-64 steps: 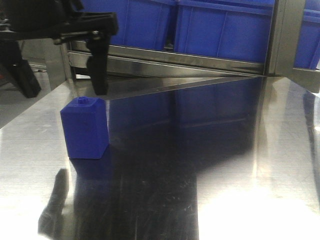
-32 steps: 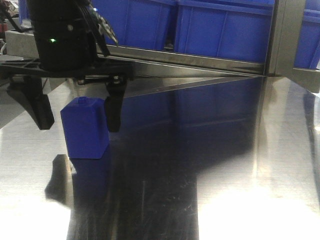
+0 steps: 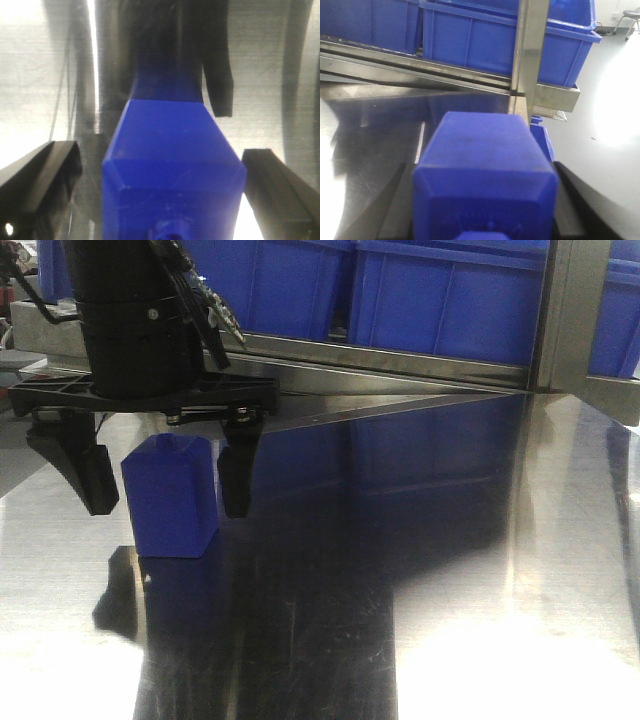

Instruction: Pick and sort blue part to right shelf

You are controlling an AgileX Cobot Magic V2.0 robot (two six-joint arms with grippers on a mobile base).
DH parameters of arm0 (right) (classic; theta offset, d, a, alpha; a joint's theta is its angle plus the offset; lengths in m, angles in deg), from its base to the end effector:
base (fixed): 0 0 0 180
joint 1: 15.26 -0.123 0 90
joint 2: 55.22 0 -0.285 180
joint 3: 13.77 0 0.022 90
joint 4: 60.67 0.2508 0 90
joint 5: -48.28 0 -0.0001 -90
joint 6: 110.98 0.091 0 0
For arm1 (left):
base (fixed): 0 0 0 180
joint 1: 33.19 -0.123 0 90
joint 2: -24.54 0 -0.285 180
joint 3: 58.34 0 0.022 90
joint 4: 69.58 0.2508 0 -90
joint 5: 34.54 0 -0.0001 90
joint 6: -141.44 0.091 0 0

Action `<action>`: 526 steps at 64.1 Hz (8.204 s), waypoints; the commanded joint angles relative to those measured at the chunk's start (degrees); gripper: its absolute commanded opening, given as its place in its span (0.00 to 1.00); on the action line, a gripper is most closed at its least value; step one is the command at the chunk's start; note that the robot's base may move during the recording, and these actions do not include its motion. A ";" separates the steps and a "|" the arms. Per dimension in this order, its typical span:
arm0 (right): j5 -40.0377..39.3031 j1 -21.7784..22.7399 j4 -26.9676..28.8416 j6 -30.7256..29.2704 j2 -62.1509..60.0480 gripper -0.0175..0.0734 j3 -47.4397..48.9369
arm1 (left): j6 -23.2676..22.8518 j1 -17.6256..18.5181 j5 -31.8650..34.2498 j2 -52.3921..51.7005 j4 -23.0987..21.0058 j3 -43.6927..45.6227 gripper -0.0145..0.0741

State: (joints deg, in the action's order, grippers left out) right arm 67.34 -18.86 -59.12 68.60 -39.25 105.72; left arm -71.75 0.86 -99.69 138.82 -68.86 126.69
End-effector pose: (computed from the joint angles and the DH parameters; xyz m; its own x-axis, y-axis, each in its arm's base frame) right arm 0.0551 0.0043 0.2726 -0.0975 0.0121 -0.9952 -0.0698 0.9974 0.0190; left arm 0.3071 -0.2063 0.2303 -0.9960 0.0177 -0.0881 0.0216 0.9988 -0.0435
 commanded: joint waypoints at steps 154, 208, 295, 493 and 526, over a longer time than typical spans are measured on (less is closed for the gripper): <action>-5.26 0.36 0.09 -0.38 0.50 0.64 1.55 | 45.46 -34.01 51.04 -77.33 -15.36 -52.98 0.61; -5.26 0.36 0.09 -0.38 0.50 0.64 1.55 | 32.63 -34.01 47.42 -93.15 -7.06 -52.98 0.61; -5.26 0.36 0.09 -0.38 0.50 0.64 1.55 | 32.63 -34.01 47.42 -93.15 -7.06 -52.98 0.61; -5.21 0.36 0.09 -0.38 0.50 0.64 1.55 | 32.63 -34.01 47.42 -92.94 -7.06 -52.98 0.61; -5.21 0.36 0.09 -0.38 0.50 0.64 1.55 | 32.63 -34.01 47.42 -92.94 -7.06 -52.98 0.61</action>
State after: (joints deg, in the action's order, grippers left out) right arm 67.42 -18.77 -59.02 68.60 -39.30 105.72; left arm -38.56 -33.14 -57.53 45.06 -75.68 72.02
